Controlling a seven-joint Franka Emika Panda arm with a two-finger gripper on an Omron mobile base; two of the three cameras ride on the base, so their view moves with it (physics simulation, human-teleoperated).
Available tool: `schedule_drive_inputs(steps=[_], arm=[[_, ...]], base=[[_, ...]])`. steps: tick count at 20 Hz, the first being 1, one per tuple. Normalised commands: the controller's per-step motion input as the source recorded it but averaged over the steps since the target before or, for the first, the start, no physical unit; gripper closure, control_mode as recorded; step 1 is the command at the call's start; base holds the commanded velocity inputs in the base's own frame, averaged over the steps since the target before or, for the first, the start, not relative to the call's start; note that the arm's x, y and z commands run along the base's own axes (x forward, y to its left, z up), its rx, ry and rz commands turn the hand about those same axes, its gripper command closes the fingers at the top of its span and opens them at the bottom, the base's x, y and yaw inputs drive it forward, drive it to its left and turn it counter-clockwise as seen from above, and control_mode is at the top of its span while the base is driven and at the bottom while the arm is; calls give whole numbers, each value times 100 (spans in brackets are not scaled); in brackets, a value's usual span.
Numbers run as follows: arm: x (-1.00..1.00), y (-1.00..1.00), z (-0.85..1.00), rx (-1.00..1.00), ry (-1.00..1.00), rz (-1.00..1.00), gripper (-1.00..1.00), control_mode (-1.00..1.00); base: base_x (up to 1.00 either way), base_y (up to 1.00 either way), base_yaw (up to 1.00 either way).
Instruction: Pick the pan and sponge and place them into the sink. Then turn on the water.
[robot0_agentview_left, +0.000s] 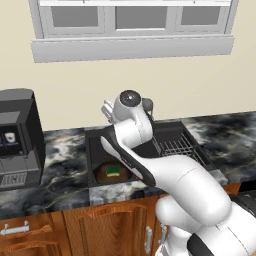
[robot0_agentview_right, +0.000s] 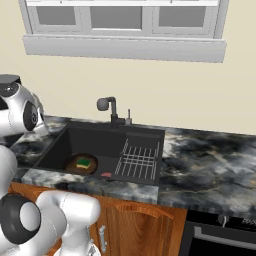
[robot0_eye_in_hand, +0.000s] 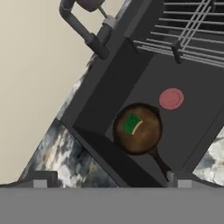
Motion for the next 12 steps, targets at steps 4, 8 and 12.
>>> schedule_drive_inputs(steps=[4, 8, 12], arm=[[-36, 1, 32, -18, 0, 13, -100, -100], [-25, 0, 28, -18, -1, 16, -100, -100], [-12, -3, 25, -15, 0, 18, -100, -100]], base=[[0, 0, 0], [0, 0, 0], [0, 0, 0]])
